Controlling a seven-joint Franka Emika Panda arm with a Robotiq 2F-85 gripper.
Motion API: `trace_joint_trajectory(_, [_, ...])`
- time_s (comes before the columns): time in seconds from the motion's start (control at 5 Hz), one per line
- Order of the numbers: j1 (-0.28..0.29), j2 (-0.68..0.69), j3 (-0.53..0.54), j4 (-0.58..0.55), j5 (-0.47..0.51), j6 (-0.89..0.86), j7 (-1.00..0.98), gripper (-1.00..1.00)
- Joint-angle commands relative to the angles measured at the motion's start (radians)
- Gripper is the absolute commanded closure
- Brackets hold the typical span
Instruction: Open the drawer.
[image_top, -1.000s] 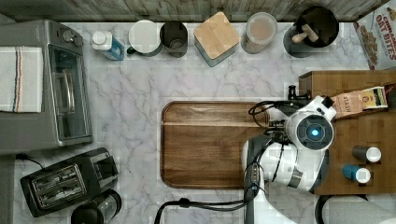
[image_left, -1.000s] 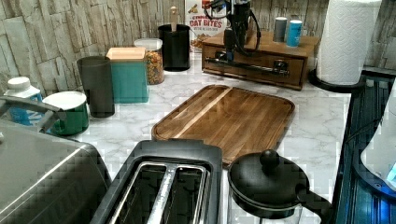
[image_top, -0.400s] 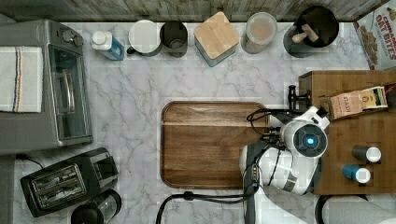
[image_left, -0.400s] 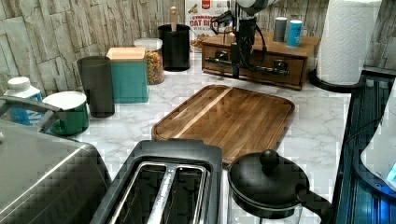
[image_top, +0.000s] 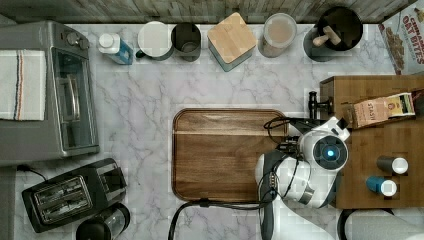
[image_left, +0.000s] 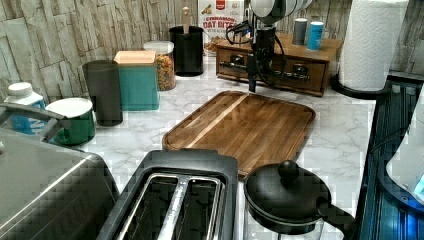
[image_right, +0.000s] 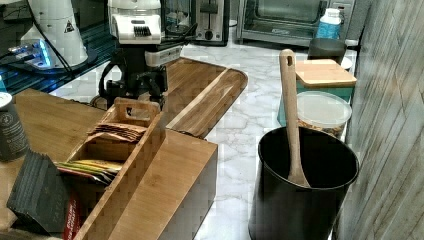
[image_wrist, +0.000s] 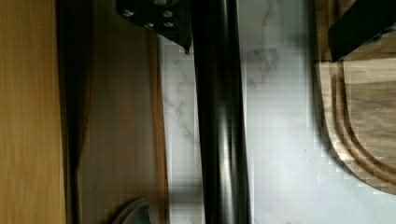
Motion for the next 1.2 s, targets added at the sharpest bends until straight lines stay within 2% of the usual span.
trace_joint_trajectory(0.2, [-0.025, -0.075, 0.1, -0.001, 0.139, -0.101, -0.139, -1.0])
trace_joint_trajectory(0.4, [-0.007, -0.081, 0.148, -0.008, 0.191, -0.138, -0.172, -1.0])
trace_joint_trajectory(0.6, [0.012, -0.118, 0.205, -0.075, 0.204, -0.093, -0.168, -1.0])
trace_joint_trajectory(0.8, [0.067, -0.157, 0.247, -0.138, 0.2, -0.057, -0.083, -1.0])
trace_joint_trajectory(1.0, [0.122, -0.19, 0.284, -0.171, 0.154, -0.052, 0.016, -1.0])
trace_joint_trajectory(1.2, [0.117, -0.181, 0.35, -0.192, 0.225, -0.016, -0.046, -1.0])
